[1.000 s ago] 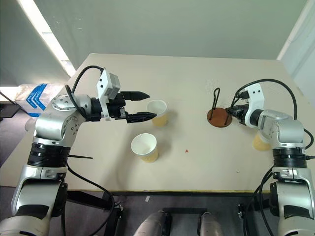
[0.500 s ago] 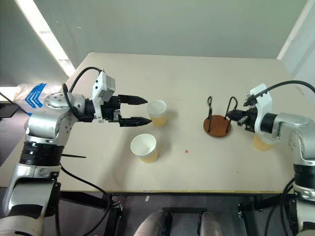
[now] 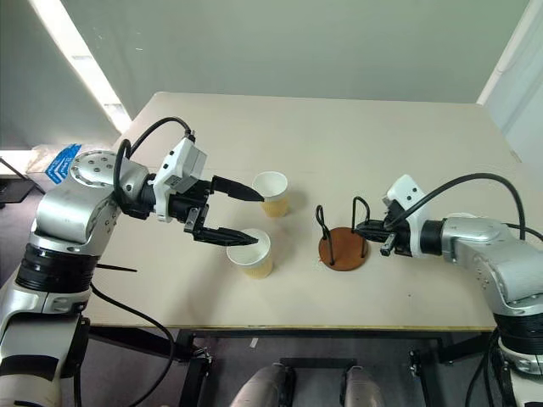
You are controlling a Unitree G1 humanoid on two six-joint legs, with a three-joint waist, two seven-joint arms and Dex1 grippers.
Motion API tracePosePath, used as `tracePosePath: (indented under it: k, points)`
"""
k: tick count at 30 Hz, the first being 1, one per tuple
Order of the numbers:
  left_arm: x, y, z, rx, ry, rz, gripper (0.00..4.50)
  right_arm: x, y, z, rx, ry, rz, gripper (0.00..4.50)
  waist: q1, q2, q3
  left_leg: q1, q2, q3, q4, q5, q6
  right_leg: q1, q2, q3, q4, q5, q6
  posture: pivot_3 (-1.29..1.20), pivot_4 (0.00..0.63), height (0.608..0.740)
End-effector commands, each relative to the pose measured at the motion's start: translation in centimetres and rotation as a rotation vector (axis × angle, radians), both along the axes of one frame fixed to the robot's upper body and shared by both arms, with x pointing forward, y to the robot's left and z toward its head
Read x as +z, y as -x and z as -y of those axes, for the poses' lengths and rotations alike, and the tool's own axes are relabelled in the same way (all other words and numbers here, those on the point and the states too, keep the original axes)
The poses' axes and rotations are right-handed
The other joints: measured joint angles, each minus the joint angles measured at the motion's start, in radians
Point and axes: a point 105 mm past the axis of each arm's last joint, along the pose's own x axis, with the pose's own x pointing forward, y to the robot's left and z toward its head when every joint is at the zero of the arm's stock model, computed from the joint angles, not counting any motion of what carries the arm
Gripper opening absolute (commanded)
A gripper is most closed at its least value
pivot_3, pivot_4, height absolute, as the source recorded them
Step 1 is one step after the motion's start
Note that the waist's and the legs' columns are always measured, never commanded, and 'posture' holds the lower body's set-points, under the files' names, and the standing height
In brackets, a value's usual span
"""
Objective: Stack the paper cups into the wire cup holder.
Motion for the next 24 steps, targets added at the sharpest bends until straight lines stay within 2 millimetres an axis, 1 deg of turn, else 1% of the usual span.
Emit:
tracePosePath:
  k: [1, 6, 10, 14, 17, 19, 21, 24]
  points:
    - [1.1, 0.4, 0.0, -0.012, -0.003, 0.043, 4.50, 0.6, -0.2, -0.5, 0.001, -0.002, 0.055, 0.04, 0.000, 0.000, 0.000, 0.000, 0.000, 0.000, 0.000, 0.000, 0.000, 0.000, 0.000, 0.000, 0.000, 0.000, 0.000, 0.00, 0.150, 0.740]
    - [1.3, 0.5, 0.0, -0.003, -0.007, 0.048, 4.50, -0.4, -0.3, -0.5, -0.007, 0.019, 0.033, 0.04, 0.000, 0.000, 0.000, 0.000, 0.000, 0.000, 0.001, 0.001, 0.000, 0.000, 0.000, 0.000, 0.000, 0.001, 0.000, 0.00, 0.150, 0.740]
    - [1.3, 0.5, 0.0, 0.002, -0.010, 0.049, 4.50, -1.3, -0.2, 0.5, -0.026, 0.050, 0.003, 1.16, 0.002, -0.001, 0.000, 0.000, 0.000, 0.000, 0.001, 0.000, 0.000, 0.000, 0.000, 0.000, 0.000, 0.001, 0.000, 0.00, 0.150, 0.740]
    - [0.7, 0.9, -0.3, 0.000, -0.041, 0.043, 4.50, -1.7, -0.2, 2.3, -0.086, 0.094, 0.005, 2.54, 0.001, -0.001, 0.000, -0.001, 0.000, 0.000, 0.001, 0.000, 0.000, 0.000, 0.000, 0.000, -0.001, 0.001, 0.000, 0.00, 0.150, 0.740]
    - [0.3, 1.4, -0.7, -0.004, -0.075, 0.039, 4.50, -1.6, 0.2, 3.5, -0.123, 0.109, 0.010, 3.58, 0.001, -0.001, 0.000, -0.001, 0.000, 0.000, 0.001, 0.000, -0.001, 0.000, 0.000, 0.000, -0.002, 0.000, 0.000, 0.00, 0.150, 0.740]
    - [-0.1, 1.7, -0.9, -0.010, -0.104, 0.039, 4.50, -1.4, 0.6, 4.0, -0.146, 0.085, -0.003, 3.58, 0.001, -0.001, 0.000, -0.001, 0.000, 0.000, 0.001, -0.001, -0.001, 0.000, 0.000, 0.000, -0.001, 0.000, 0.000, 0.00, 0.150, 0.740]
    - [0.0, 2.1, -0.9, -0.012, -0.096, 0.012, 4.50, -0.8, 0.9, 4.3, -0.174, 0.028, -0.010, 3.58, 0.001, -0.001, 0.000, -0.001, 0.000, 0.000, 0.001, -0.001, -0.002, 0.000, 0.000, 0.000, -0.001, 0.000, 0.000, 0.00, 0.150, 0.740]
    - [-0.6, 2.7, -1.3, -0.027, -0.140, -0.007, 4.50, 0.6, 1.7, 4.4, -0.178, -0.054, -0.004, 3.58, 0.000, -0.001, 0.000, -0.001, 0.000, 0.000, 0.001, -0.002, -0.003, 0.000, 0.000, 0.000, -0.001, 0.000, 0.000, 0.00, 0.150, 0.740]
